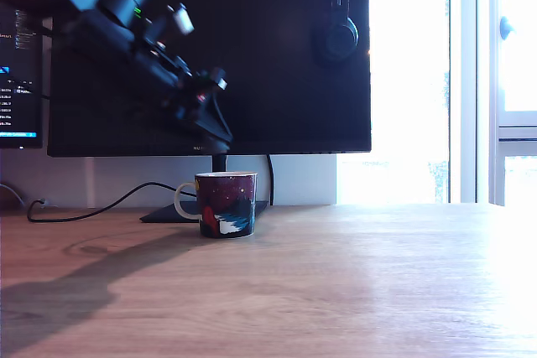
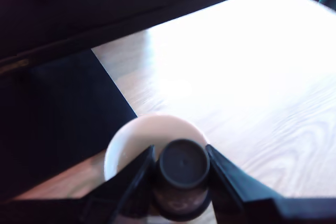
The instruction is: Pick up the coffee capsules from the table one by one and drop them inside the nearest coffee cup
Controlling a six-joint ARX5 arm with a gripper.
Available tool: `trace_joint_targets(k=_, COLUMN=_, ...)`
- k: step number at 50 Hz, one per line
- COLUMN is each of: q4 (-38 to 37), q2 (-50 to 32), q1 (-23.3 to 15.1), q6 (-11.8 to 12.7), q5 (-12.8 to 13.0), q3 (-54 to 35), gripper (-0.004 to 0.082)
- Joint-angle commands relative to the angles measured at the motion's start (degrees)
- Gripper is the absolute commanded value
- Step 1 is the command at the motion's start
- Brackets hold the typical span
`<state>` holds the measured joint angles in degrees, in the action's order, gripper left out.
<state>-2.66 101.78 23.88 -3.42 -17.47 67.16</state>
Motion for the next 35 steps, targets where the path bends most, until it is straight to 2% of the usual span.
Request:
trace_joint_targets(k=1, q4=0.98, q2=2.08, q1=0.50, q6=-0.90, q5=-0.04, q3=1.57, gripper=0.0125)
trace_joint_targets(k=12, q4=7.32, q2=6.71, q1=0.74, q6=-2.67, q5=-0.02, q3=7.56, gripper=0.0125)
trace_joint_targets(k=21, q4=8.70, q2=8.04, q1=0.79, q6=-3.04, q5=1.49, q3=9.07, gripper=0.0125)
trace_joint_targets(k=35, q4=9.75, q2=8.07, q1=0.79, q6=-2.97, q5=1.51, q3=9.07, gripper=0.0128)
